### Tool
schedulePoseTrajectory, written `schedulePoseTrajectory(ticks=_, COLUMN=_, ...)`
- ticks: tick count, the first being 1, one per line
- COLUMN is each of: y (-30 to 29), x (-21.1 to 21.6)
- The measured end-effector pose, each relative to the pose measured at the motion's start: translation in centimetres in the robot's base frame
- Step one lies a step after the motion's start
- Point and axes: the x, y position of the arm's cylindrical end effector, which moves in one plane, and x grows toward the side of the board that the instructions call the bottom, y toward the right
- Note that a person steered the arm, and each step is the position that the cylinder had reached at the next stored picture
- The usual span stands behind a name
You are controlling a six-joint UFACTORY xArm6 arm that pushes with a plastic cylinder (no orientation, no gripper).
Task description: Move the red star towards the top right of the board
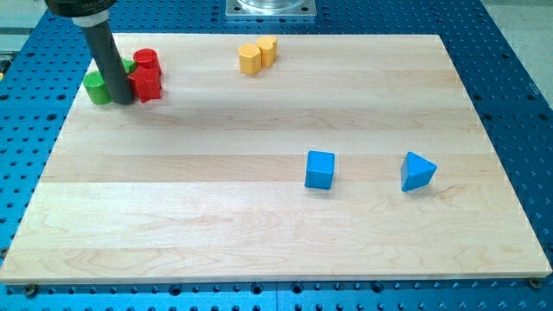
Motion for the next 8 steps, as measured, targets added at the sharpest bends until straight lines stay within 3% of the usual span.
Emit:
schedulePoseTrajectory(ticks=2, y=12.7, x=-2.1)
schedulePoseTrajectory(ticks=3, y=9.9, x=-4.2)
schedulePoseTrajectory(ticks=4, y=11.5, x=-4.5)
schedulePoseTrajectory(ticks=6, y=25.5, x=-1.7)
schedulePoseTrajectory(ticks=7, y=23.4, x=0.2)
schedulePoseTrajectory(ticks=8, y=27.6, x=0.7)
